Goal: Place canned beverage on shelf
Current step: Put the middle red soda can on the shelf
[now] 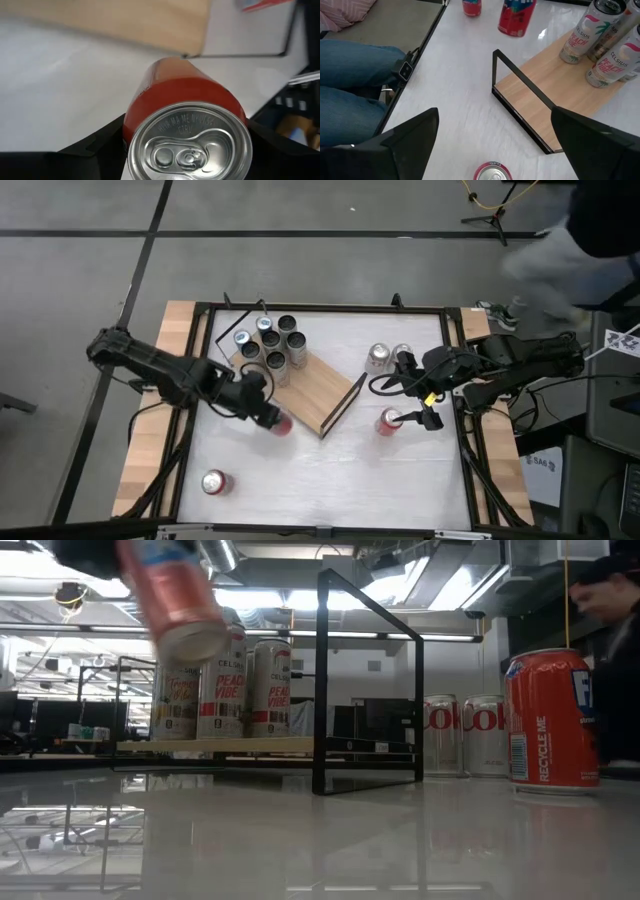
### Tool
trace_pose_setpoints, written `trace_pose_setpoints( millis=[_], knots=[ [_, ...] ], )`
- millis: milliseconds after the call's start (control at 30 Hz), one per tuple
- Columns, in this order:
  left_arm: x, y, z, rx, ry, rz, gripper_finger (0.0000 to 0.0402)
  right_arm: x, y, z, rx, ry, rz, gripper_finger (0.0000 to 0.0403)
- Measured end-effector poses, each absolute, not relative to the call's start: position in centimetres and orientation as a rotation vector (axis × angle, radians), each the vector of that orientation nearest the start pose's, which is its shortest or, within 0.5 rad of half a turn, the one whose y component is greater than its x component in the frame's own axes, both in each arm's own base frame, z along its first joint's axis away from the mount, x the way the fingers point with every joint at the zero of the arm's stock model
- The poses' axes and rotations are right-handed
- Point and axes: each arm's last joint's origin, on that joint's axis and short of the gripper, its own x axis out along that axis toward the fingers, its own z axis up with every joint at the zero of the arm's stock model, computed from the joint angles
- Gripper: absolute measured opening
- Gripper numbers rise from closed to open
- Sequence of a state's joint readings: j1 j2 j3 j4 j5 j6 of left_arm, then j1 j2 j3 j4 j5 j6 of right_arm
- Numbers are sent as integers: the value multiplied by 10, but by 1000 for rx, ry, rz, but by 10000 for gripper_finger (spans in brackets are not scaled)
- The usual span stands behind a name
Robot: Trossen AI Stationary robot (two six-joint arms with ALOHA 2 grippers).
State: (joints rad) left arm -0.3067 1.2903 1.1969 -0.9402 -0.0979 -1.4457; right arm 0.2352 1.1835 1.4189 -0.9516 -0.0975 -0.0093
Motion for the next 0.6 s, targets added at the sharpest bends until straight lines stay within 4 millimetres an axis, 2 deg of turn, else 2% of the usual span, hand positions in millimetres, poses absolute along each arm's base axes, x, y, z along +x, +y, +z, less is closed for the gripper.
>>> trace_pose_setpoints(
  millis=[233,467,600],
  knots=[
    [256,-53,317,-1040,798,459,279,211,53,400,-58,716,322,379],
    [273,-40,315,-983,754,407,279,211,53,400,-58,711,322,379],
    [284,-33,328,-921,736,387,279,211,53,401,-58,709,322,379]
  ],
)
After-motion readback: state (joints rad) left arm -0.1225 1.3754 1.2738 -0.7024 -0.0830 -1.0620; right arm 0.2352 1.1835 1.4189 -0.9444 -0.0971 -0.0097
